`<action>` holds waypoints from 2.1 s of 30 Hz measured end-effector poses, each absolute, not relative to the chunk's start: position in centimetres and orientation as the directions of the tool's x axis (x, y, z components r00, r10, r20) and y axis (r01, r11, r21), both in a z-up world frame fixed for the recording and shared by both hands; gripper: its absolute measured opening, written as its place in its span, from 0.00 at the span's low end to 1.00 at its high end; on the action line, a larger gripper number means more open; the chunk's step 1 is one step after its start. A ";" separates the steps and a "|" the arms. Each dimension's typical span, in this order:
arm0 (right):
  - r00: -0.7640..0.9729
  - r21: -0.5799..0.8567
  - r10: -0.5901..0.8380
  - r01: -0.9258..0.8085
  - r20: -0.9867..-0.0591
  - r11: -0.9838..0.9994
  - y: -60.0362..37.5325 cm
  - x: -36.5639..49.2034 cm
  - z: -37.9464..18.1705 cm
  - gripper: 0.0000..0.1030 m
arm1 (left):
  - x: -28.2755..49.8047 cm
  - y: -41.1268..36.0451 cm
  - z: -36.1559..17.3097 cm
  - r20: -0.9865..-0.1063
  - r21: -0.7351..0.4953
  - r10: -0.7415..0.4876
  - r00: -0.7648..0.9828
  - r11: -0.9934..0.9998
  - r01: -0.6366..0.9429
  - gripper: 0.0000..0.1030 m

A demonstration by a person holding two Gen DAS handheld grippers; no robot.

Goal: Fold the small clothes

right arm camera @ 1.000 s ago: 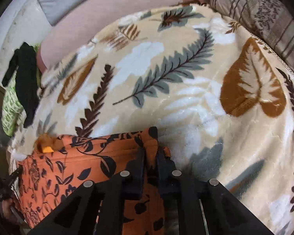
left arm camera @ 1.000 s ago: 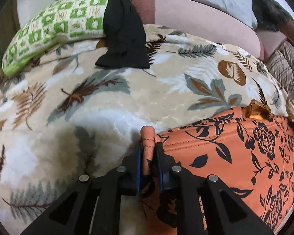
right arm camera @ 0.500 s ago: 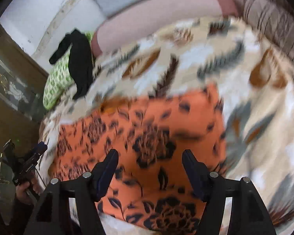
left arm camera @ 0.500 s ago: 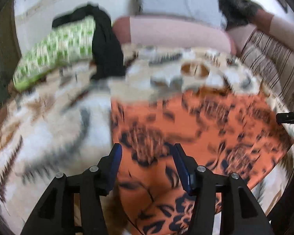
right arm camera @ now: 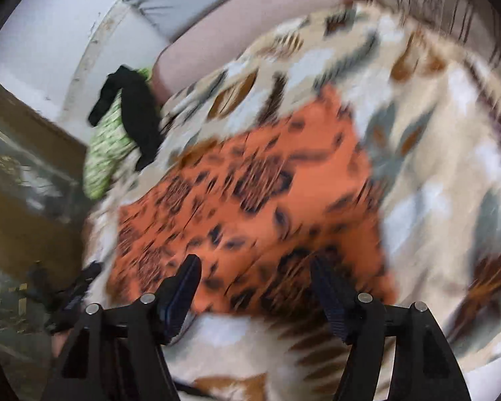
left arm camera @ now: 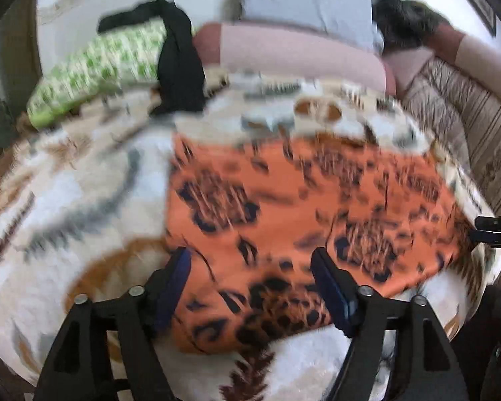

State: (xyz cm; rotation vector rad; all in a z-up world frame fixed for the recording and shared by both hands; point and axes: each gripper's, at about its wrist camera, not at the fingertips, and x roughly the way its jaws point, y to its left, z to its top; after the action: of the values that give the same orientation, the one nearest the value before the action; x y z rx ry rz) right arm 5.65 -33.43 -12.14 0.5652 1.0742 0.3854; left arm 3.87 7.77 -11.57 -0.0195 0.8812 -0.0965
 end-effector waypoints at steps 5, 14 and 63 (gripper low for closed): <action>0.507 0.722 0.561 0.200 -0.654 0.662 -38.4 3.5 -13.8 0.66 | 4.1 7.2 -12.2 -0.799 -0.016 -0.034 0.601 0.999 0.036 0.73; 0.519 0.821 0.636 0.358 -0.571 0.445 -39.6 1.2 -17.2 0.71 | 6.5 4.0 -10.4 -0.766 -0.025 -0.075 0.638 0.996 0.087 0.75; 0.591 0.636 0.492 0.047 -0.640 0.771 -39.5 13.8 -8.7 0.51 | 4.3 12.2 -11.2 -0.750 -0.197 -0.075 0.658 0.974 -0.114 0.79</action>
State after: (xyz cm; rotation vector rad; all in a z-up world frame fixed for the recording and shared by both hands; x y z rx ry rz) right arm 13.83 -39.48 -8.68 0.6597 0.9157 0.2815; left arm 4.33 12.24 -11.15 -0.2352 0.8548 0.0224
